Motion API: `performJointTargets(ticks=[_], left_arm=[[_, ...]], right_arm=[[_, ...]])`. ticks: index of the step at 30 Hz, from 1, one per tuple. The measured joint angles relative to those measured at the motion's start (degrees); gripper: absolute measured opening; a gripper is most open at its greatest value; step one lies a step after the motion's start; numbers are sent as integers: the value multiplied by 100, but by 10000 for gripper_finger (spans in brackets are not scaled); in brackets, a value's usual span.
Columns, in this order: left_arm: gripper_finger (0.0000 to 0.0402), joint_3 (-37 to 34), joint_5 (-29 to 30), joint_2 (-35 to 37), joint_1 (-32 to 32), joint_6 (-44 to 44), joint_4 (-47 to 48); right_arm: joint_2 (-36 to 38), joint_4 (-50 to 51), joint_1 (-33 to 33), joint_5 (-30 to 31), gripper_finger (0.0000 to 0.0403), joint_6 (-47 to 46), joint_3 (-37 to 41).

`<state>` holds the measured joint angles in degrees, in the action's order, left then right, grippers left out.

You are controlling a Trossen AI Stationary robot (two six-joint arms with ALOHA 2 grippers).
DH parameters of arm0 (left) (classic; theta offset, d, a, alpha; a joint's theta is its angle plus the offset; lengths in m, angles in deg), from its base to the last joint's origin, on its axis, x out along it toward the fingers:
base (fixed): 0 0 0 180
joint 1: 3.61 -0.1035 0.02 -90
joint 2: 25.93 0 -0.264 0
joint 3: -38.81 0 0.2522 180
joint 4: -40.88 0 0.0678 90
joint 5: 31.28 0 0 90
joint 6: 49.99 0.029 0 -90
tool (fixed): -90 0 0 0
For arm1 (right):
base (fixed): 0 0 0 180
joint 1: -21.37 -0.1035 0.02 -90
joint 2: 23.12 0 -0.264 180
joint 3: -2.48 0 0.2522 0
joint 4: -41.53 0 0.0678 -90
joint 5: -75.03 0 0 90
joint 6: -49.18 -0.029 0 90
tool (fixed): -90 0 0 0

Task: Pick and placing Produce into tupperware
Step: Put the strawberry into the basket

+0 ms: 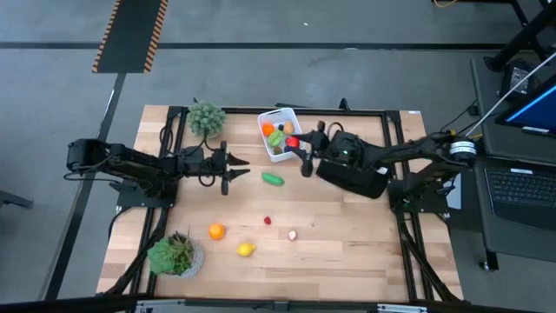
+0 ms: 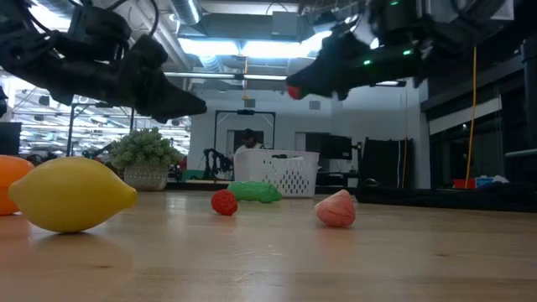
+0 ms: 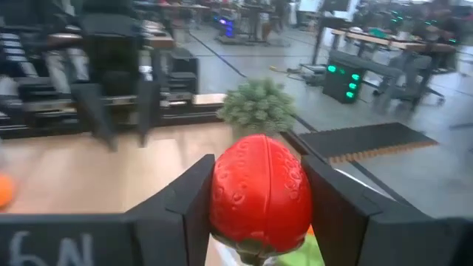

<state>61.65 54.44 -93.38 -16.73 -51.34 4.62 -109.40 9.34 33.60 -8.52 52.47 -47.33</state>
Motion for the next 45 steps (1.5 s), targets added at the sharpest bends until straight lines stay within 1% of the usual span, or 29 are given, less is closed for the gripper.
performJointTargets(ticks=[5,7,9,12,13,15,18,21,24,28,31,33,37,41,45], left_arm=[[117,0,-432,-17,-76,-2,-11],[119,0,-578,-17,-71,0,-11],[121,0,-593,-17,-71,-2,-3],[123,0,-595,-17,-71,0,-1],[123,0,-593,-17,-71,0,-1],[124,0,-593,-17,-71,1,2],[124,0,-593,-17,-71,3,26],[124,0,-593,-17,-71,3,28],[124,0,-593,-17,-71,2,30],[124,0,-593,-17,-71,3,52],[124,0,-593,-17,-71,0,50],[124,0,-593,-17,-71,0,50],[124,0,-593,-17,-71,0,50],[124,0,-592,-17,-71,-2,57],[124,0,-593,-17,-57,-44,83]], right_arm=[[-794,343,305,416,180,0,-776],[-1013,564,420,460,180,-76,-1060],[-1168,703,510,514,180,-271,-1320],[-1242,985,574,895,180,-311,-1596],[-1242,1128,588,934,180,-294,-1680],[-1244,1574,622,938,180,-286,-1866],[-1244,2794,673,936,180,-288,-2320],[-1244,4237,727,851,180,-303,-2876],[-1246,5446,789,825,180,-306,-3480],[-1246,6642,926,268,180,-517,-4171],[-1246,7139,1044,-172,179,-631,-4521],[-1251,7485,1120,-329,179,-750,-4689],[-1401,7989,1232,-380,179,-781,-4958],[-1704,8251,1285,-510,179,-741,-5267],[-2055,8417,1307,-619,179,-206,-5628]])
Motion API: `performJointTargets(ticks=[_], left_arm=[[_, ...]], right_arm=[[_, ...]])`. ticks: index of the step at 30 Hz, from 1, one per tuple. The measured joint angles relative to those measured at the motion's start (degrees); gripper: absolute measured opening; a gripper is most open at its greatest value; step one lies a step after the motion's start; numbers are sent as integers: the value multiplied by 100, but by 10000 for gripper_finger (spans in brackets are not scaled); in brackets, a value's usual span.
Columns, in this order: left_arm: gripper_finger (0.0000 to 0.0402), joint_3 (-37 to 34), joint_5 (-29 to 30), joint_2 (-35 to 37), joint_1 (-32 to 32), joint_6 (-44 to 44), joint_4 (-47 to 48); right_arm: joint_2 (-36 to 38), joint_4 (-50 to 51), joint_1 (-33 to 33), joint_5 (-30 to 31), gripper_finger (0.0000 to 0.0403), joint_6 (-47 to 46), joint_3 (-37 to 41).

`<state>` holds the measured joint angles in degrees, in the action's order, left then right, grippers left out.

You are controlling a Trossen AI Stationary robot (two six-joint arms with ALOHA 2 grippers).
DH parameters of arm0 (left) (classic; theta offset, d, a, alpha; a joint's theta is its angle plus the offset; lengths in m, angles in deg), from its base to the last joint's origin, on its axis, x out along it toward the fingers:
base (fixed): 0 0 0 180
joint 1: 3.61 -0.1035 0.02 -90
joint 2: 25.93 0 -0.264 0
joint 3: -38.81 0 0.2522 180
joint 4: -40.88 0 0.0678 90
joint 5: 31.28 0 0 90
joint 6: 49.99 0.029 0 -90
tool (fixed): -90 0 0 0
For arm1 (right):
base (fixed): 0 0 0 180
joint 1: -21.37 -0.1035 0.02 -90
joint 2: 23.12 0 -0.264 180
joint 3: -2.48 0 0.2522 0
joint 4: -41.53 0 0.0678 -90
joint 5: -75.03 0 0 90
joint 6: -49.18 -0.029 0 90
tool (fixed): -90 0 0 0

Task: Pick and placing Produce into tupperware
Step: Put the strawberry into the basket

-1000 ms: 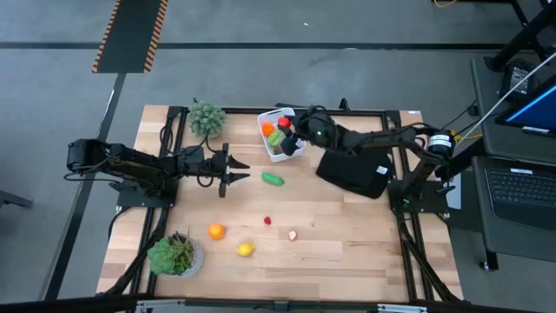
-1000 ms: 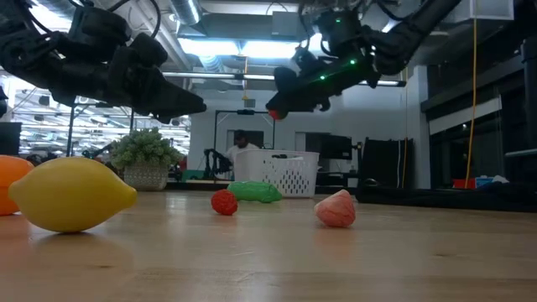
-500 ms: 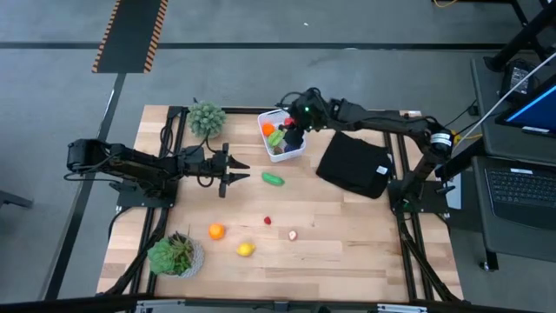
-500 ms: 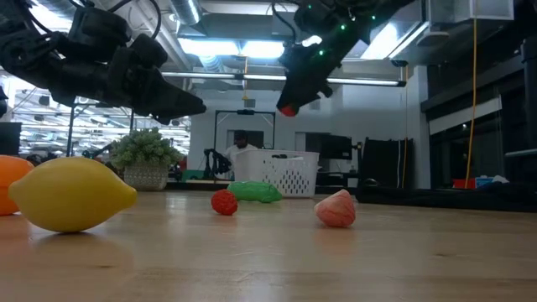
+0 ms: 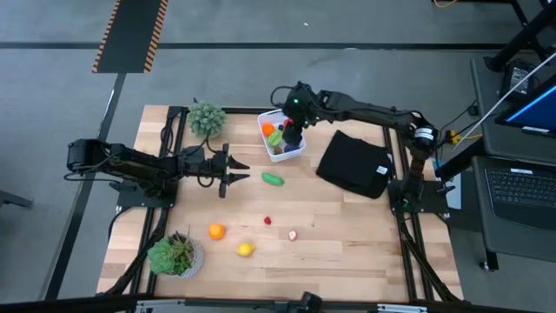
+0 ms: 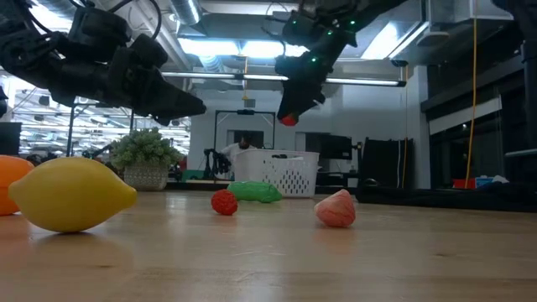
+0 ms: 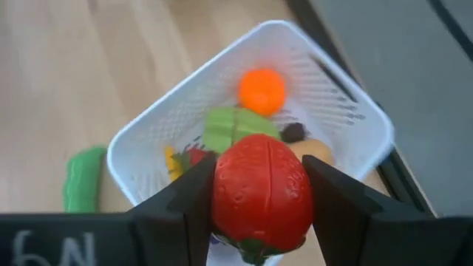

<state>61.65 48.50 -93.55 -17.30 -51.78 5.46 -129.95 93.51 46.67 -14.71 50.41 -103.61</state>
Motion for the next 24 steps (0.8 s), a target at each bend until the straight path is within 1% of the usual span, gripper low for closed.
performJointTargets(ticks=[5,7,12,17,24], left_arm=[[124,0,0,0,-2,-69,98],[124,0,2,0,-2,-71,100],[124,0,1,0,-2,-67,103],[124,0,0,0,-2,-65,111],[124,0,2,0,-2,53,113]], right_arm=[[-450,455,17,-411,179,1140,-484],[-635,572,33,-454,179,1413,-647],[-1017,727,116,-479,179,1861,-827],[-1299,792,198,-836,179,2037,-829],[-1625,768,248,-1105,179,2186,-829]])
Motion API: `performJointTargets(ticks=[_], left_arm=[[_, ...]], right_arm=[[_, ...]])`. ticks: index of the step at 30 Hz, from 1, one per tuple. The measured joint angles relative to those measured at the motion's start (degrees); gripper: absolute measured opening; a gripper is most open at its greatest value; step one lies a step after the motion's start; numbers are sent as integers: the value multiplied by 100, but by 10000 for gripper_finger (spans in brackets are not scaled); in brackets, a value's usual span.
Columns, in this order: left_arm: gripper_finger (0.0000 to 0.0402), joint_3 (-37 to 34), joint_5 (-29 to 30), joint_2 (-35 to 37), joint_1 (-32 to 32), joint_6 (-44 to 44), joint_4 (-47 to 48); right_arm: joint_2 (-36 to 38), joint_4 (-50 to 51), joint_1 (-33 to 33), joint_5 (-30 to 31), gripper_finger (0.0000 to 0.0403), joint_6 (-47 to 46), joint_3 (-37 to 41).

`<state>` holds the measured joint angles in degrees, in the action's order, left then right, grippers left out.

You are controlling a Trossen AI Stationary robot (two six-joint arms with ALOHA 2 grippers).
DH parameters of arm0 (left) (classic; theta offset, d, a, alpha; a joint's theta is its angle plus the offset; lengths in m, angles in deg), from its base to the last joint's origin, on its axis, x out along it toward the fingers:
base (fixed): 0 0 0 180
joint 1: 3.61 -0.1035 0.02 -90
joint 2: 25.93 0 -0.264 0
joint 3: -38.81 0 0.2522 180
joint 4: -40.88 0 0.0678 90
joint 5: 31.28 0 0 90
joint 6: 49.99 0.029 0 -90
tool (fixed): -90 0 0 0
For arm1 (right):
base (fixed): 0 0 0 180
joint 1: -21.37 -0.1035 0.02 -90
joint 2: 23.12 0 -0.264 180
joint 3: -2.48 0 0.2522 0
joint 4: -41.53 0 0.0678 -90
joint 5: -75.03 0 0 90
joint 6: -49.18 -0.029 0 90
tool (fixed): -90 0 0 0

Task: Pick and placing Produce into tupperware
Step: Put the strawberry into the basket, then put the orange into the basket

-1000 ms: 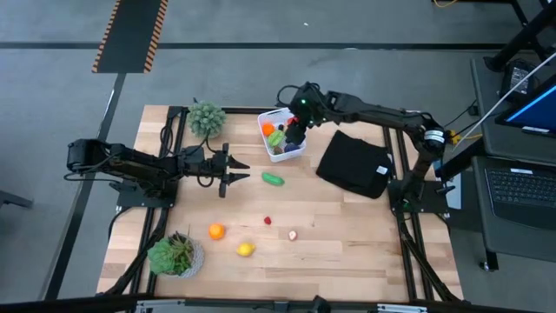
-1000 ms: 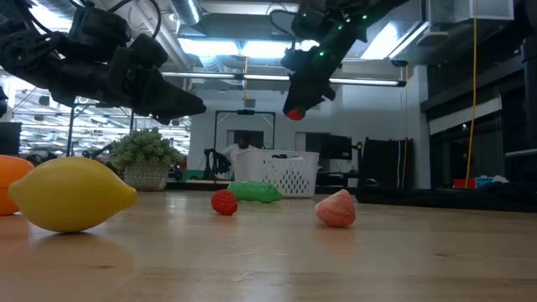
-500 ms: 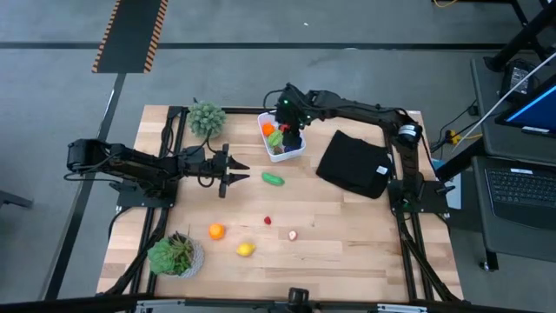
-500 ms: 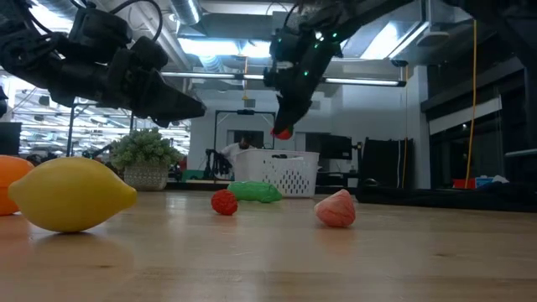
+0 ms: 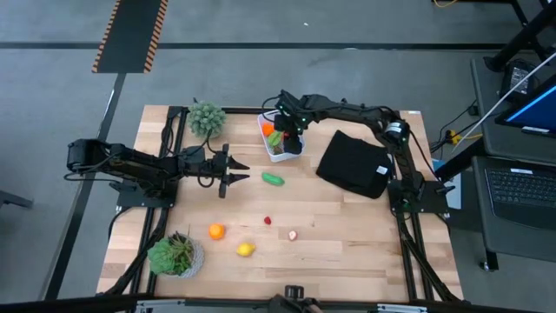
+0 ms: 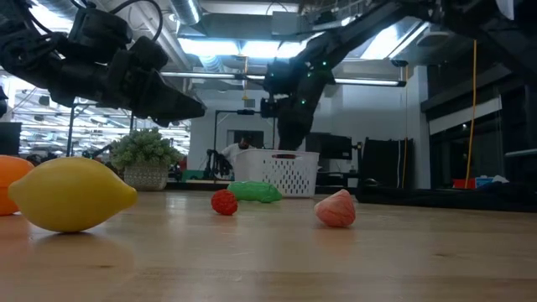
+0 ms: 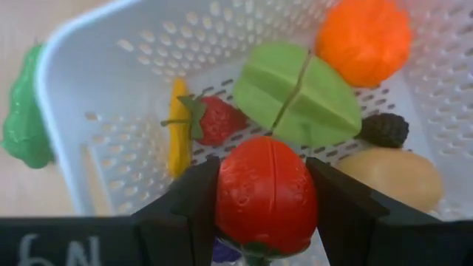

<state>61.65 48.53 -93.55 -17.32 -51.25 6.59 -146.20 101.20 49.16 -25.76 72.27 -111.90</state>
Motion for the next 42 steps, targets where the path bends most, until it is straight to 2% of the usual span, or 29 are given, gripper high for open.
performJointTargets(ticks=[8,17,25,30,32,39,42], left_arm=[[124,0,0,0,0,42,0],[124,0,0,0,0,47,0],[124,0,0,0,0,48,7],[124,0,2,0,0,184,7],[124,0,1,0,0,186,7],[124,4,2,2,0,184,95],[124,4,0,2,2,181,277]], right_arm=[[-80,-17,31,-93,181,-4,0],[-80,-11,33,-109,233,-6,0],[-63,-22,33,-105,238,-6,0],[270,3,33,-145,240,-8,0],[489,-9,33,-370,240,-8,0],[1104,-43,33,-1749,240,-2,11],[1472,-106,30,-2529,240,15,333]])
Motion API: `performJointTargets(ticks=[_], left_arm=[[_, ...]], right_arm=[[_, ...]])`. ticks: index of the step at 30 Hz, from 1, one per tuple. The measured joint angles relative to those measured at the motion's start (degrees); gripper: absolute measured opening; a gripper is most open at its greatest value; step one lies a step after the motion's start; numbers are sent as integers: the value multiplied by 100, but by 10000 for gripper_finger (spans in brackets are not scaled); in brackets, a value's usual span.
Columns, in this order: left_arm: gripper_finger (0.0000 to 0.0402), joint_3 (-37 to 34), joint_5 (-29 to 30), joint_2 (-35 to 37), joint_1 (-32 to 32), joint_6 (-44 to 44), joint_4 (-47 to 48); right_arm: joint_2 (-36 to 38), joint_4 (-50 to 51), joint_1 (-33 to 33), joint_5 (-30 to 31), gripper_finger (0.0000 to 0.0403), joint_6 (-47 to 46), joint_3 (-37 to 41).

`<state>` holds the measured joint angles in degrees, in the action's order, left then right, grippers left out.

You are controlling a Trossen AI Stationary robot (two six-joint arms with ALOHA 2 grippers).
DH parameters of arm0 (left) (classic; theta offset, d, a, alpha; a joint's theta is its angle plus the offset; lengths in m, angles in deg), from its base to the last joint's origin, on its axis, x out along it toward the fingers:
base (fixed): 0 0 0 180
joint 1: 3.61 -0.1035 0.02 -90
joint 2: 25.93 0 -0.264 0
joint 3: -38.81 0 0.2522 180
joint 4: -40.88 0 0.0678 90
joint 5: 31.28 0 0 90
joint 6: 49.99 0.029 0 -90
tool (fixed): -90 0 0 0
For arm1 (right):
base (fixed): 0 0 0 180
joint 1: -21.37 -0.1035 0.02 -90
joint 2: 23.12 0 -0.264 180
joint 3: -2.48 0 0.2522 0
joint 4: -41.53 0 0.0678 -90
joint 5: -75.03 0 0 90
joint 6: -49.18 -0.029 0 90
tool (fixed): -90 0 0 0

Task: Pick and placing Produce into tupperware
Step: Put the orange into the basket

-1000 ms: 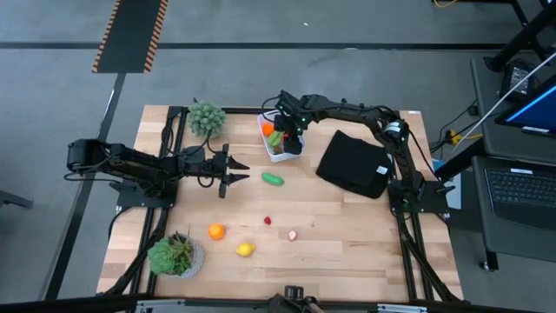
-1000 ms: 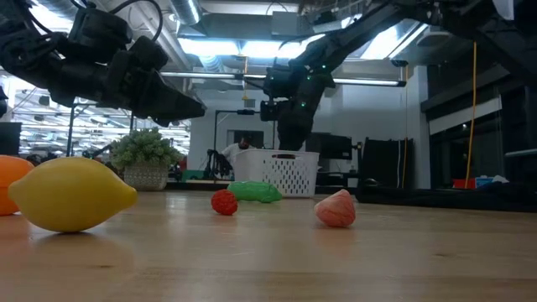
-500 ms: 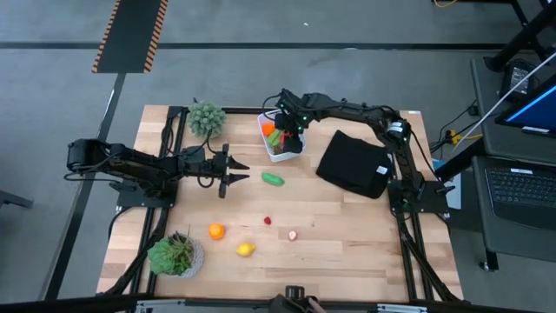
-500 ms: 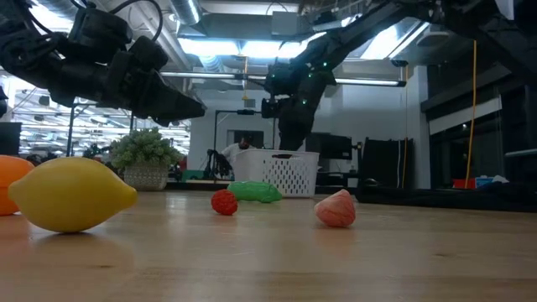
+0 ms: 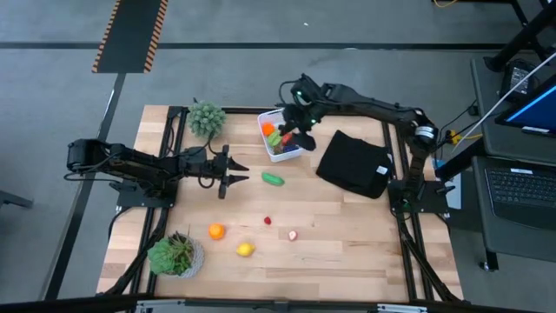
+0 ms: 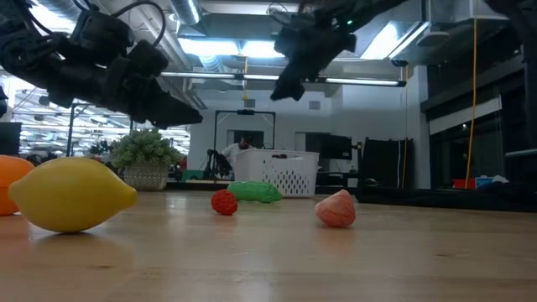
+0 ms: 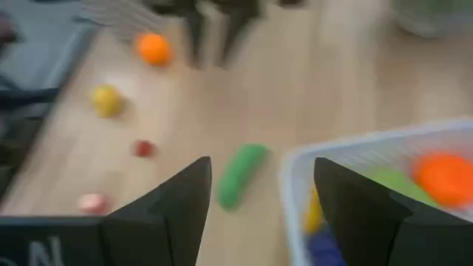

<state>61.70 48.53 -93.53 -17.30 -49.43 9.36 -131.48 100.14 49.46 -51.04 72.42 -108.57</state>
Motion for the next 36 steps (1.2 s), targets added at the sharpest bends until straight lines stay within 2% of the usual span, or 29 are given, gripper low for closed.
performJointTargets(ticks=[3,6,9,14,16,19,22,25,30,36], left_arm=[[124,0,-101,0,0,-2,24],[124,0,-437,94,13,-2,-39],[124,1,-610,232,119,0,-12],[124,2,-623,511,457,-2,4],[124,41,-558,601,583,-4,157],[124,325,-185,653,789,-44,1024],[124,879,373,644,1064,-20,2276],[124,1474,832,642,1323,-17,3447],[124,2428,1177,574,1775,-17,4610],[124,3590,1929,13,2510,-278,6280]], right_arm=[[463,-75,-174,-477,240,235,625],[959,-752,-435,-414,240,71,1592],[1505,-2201,-623,99,240,-316,2870],[2340,-5303,-990,1356,240,-1185,5056],[2535,-6292,-1137,1581,240,-1429,5757],[2616,-7464,-1337,1706,240,-1730,6533],[2609,-8128,-1508,1667,240,-2073,7030],[2597,-8335,-1618,1832,240,-2296,7292],[2596,-8449,-1854,2399,240,-2288,7410],[2597,-8597,-2031,2439,240,-2119,7378]])
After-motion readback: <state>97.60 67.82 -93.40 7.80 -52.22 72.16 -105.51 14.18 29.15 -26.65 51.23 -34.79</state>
